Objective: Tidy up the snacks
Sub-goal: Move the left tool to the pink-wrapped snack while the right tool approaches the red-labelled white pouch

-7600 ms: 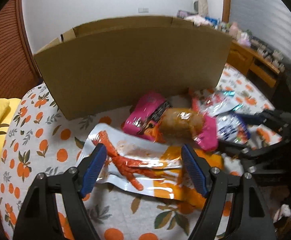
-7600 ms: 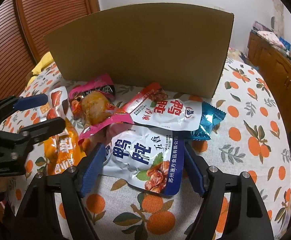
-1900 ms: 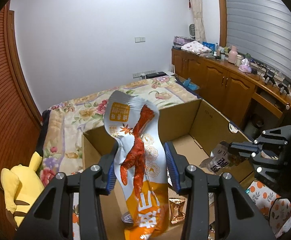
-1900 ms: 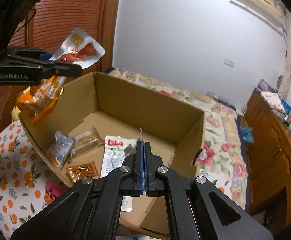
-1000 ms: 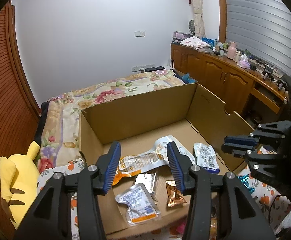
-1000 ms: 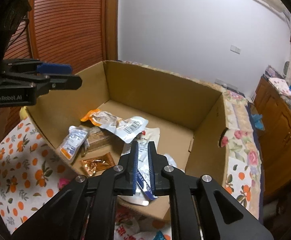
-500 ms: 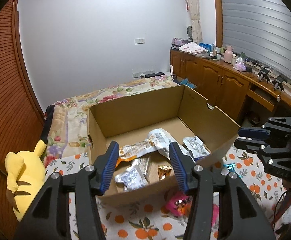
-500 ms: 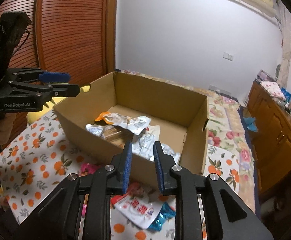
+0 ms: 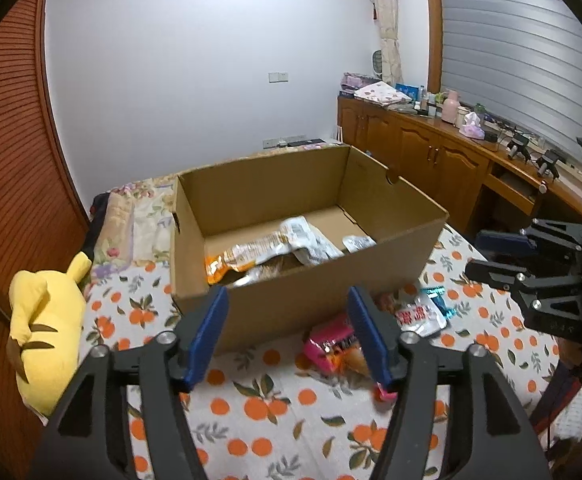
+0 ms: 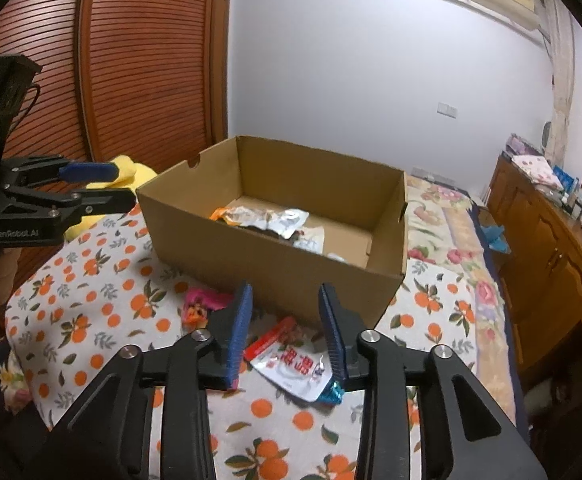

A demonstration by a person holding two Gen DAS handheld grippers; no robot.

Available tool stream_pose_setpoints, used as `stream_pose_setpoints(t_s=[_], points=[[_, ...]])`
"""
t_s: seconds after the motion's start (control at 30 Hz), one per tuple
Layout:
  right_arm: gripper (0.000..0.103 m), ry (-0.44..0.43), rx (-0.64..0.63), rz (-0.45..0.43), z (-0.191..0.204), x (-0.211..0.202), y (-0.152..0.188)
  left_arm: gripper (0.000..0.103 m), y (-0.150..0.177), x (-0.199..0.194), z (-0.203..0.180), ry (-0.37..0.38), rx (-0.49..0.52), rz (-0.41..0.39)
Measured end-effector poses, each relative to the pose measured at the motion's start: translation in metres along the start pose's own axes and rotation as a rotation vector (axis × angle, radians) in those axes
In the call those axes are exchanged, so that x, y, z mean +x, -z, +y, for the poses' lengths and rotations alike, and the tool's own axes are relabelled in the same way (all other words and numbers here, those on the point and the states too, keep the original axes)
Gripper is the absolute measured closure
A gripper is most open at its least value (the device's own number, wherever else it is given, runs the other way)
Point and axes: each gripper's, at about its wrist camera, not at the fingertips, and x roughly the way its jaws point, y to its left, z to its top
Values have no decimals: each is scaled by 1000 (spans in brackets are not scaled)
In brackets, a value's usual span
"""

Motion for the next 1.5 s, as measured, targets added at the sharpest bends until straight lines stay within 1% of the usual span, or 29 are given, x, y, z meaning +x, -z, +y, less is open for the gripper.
stream_pose_setpoints(t_s=[0.03, 0.07, 0.1, 0.2, 0.37, 0.57, 0.7, 0.8, 0.97, 1.07, 1.17, 1.23, 1.3, 1.33, 1.37, 1.43, 1.47, 1.5], points=[[65, 3, 1, -1, 0, -1, 2, 28, 2, 0, -1, 5, -2, -5], [60, 6, 5, -1, -1, -1, 4, 26, 7, 0, -3, 8, -6, -7], [55, 10, 10, 0, -2, 0, 7, 26, 12, 2, -4, 15, -7, -1], [49, 16, 40, 8, -7, 5, 14, 24, 24, 8, -9, 41, -11, 25], [48, 16, 51, 39, -13, 18, 26, 24, 44, 28, -21, 57, -4, 75], [46, 4, 66, 87, -17, 44, 39, 24, 62, 53, -32, 79, -29, 124], [46, -6, 64, 131, -17, 69, 45, 25, 66, 63, -40, 98, -36, 137], [46, -13, 59, 148, -16, 81, 47, 25, 64, 71, -47, 112, -44, 143], [46, -23, 71, 151, -20, 85, 48, 25, 61, 88, -61, 100, -38, 156], [46, -19, 80, 154, -24, 86, 47, 25, 63, 101, -67, 89, -37, 184], [46, -30, 91, 152, -28, 84, 46, 25, 65, 109, -70, 69, -34, 200], [46, -30, 82, 151, -29, 82, 46, 25, 66, 109, -67, 76, -43, 206], [46, -34, 81, 149, -31, 80, 47, 28, 69, 107, -62, 98, -58, 215], [46, -37, 84, 147, -33, 78, 47, 35, 71, 105, -59, 116, -65, 216], [46, -37, 89, 143, -36, 76, 47, 44, 74, 103, -57, 134, -70, 222], [46, -36, 102, 137, -41, 71, 46, 48, 77, 97, -50, 159, -82, 241], [46, -35, 106, 132, -43, 68, 46, 51, 78, 94, -49, 156, -76, 243], [46, -36, 107, 128, -45, 65, 45, 51, 79, 92, -48, 155, -64, 243]])
